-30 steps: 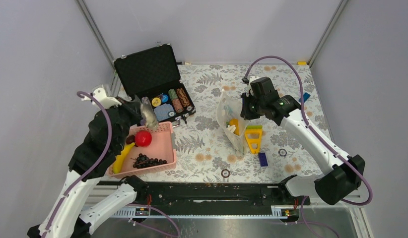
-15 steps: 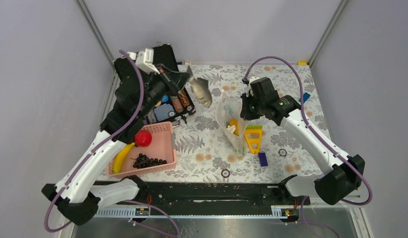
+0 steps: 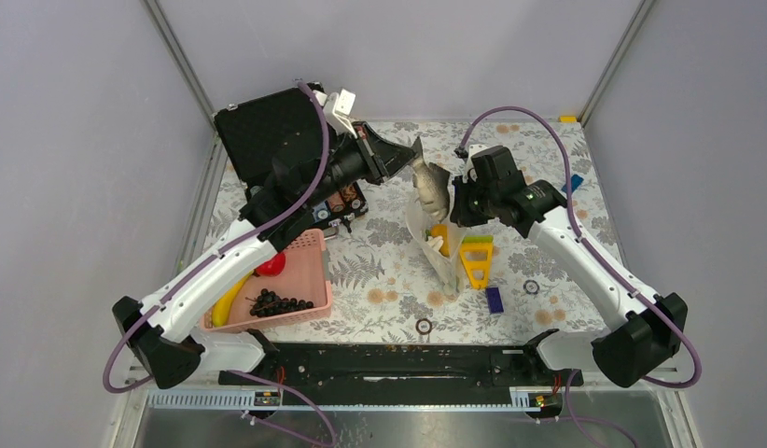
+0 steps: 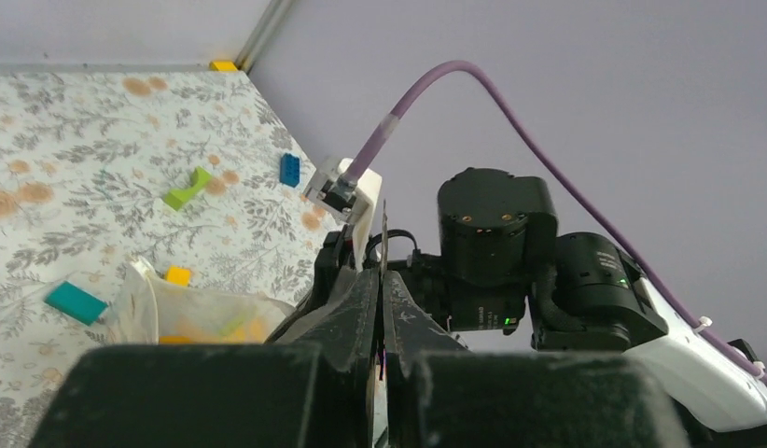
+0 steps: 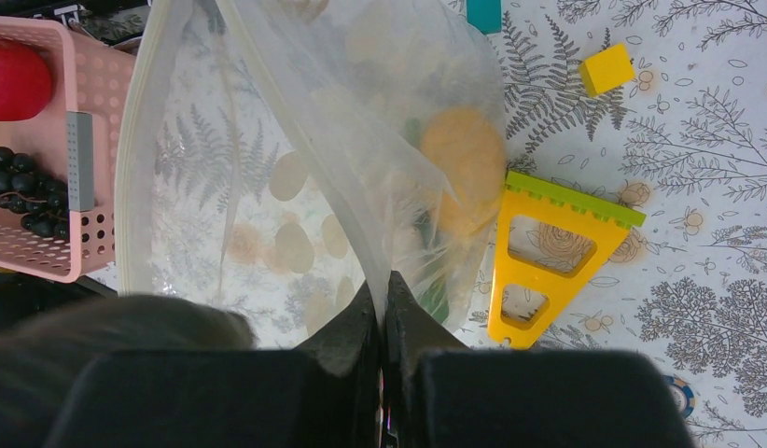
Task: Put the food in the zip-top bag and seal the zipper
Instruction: Place the fake fish in the zipper food storage bag.
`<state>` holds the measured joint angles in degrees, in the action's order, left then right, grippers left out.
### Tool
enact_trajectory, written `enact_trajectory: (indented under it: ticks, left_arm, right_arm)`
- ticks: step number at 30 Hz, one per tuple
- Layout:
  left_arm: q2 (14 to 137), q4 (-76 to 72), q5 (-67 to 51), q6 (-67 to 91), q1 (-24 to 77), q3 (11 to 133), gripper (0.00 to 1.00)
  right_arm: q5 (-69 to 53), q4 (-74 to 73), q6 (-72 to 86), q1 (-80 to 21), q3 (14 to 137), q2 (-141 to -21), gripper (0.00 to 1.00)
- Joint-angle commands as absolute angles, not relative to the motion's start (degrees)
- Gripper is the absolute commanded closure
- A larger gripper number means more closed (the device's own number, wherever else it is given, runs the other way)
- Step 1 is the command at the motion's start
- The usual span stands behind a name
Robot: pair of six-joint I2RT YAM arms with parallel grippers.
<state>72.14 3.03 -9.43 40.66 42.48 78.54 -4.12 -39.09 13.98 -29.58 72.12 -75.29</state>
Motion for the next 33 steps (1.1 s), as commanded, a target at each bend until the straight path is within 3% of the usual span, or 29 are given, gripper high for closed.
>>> enact_trajectory:
  ticks: [1,19,25,33]
  left_arm:
    - [73.36,-1.86,-13.02,44.03,42.48,76.87,1.00]
    - [81.12,4.70,-17.05,47.05,42.53,72.18,1.00]
    - [82.73,1.17,-27.63,51.39,42.29,72.38,1.00]
    - [81.45,-6.21,-33.33,57.66,42.03,68.39,1.00]
  right_arm:
    - [-5.47,-37.56,14.55,-29.79,71.87,-72.71,0.97]
    - [-8.50,-35.87,15.46,-29.79,71.47,-72.89,0.97]
    - [-8.48,-35.86,15.48,-29.79,71.63,-73.19,0.97]
    - [-8.66,-35.87,16.01,-29.74,71.63,-72.65,0.97]
